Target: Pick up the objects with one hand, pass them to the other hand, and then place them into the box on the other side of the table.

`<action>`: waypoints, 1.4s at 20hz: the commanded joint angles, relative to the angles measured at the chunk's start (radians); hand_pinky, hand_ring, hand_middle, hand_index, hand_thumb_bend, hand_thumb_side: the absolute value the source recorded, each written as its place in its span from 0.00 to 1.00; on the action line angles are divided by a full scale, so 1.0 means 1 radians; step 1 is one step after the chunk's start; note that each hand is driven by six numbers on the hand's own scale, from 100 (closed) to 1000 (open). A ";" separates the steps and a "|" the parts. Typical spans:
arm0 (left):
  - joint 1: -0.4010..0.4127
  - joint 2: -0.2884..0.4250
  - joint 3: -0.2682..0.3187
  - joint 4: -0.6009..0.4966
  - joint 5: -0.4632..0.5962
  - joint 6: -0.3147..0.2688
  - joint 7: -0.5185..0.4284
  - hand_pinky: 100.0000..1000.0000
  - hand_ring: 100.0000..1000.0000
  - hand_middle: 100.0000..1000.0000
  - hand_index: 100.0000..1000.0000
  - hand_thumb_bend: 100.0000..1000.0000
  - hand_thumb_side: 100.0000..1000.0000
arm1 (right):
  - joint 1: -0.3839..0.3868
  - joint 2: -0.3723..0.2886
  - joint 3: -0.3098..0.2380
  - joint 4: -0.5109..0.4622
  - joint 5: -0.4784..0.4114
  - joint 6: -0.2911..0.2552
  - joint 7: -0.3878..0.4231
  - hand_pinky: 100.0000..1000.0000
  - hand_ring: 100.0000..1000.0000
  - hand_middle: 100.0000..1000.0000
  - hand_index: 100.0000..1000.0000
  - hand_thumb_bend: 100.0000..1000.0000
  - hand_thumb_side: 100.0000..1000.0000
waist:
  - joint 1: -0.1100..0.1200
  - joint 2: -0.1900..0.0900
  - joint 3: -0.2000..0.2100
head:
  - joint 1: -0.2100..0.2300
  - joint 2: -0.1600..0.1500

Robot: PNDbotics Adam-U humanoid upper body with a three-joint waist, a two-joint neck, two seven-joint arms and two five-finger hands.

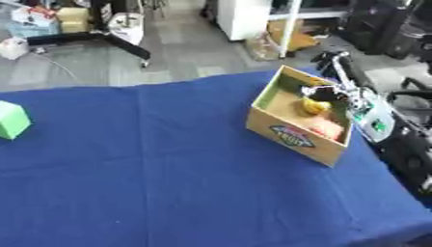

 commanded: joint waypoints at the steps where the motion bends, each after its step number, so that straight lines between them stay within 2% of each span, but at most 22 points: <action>1: -0.005 0.011 0.019 -0.015 0.007 0.000 -0.002 0.79 0.72 0.69 0.74 0.65 0.66 | -0.017 -0.022 -0.014 0.000 0.019 -0.009 -0.011 0.57 0.55 0.59 0.72 0.50 0.18 | 0.014 0.005 -0.001 | -0.008 -0.012; 11: 0.002 0.005 0.024 -0.004 0.007 -0.002 0.002 0.79 0.72 0.69 0.74 0.65 0.66 | 0.012 -0.036 -0.010 -0.045 0.008 -0.011 -0.017 0.58 0.56 0.60 0.73 0.50 0.19 | 0.013 0.005 -0.006 | -0.004 -0.018; 13: 0.002 0.004 0.025 -0.002 0.006 -0.002 0.003 0.78 0.72 0.69 0.74 0.66 0.66 | 0.018 -0.040 -0.010 -0.061 0.005 -0.012 -0.018 0.58 0.57 0.61 0.73 0.48 0.24 | 0.012 0.004 -0.006 | -0.003 -0.017; 15: 0.004 0.004 0.027 0.002 0.003 -0.001 0.008 0.78 0.71 0.68 0.74 0.67 0.66 | 0.026 -0.047 -0.012 -0.092 -0.002 -0.013 -0.021 0.59 0.57 0.61 0.74 0.49 0.18 | 0.011 0.004 -0.007 | -0.002 -0.018; 18: 0.008 0.004 0.030 0.012 -0.005 0.001 0.019 0.78 0.71 0.68 0.74 0.68 0.65 | 0.056 -0.066 -0.014 -0.193 -0.020 -0.016 -0.024 0.60 0.58 0.63 0.75 0.42 0.13 | 0.009 0.004 -0.010 | 0.015 -0.020; 21: 0.012 0.009 0.037 0.030 -0.022 0.004 0.029 0.77 0.71 0.68 0.74 0.67 0.64 | 0.111 -0.091 -0.015 -0.366 -0.041 -0.013 -0.017 0.61 0.60 0.65 0.77 0.39 0.13 | 0.006 0.003 -0.014 | 0.072 -0.021; 26: 0.020 0.025 0.056 0.088 -0.079 0.013 0.051 0.77 0.70 0.67 0.73 0.65 0.63 | 0.234 -0.115 -0.021 -0.727 -0.060 0.005 0.010 0.63 0.62 0.66 0.78 0.35 0.15 | 0.006 -0.001 -0.025 | 0.246 -0.017; 28: 0.016 0.036 0.063 0.116 -0.115 0.020 0.063 0.77 0.71 0.68 0.74 0.64 0.63 | 0.282 -0.111 -0.023 -0.856 -0.063 0.012 0.022 0.64 0.62 0.67 0.79 0.34 0.15 | 0.006 -0.003 -0.028 | 0.301 -0.017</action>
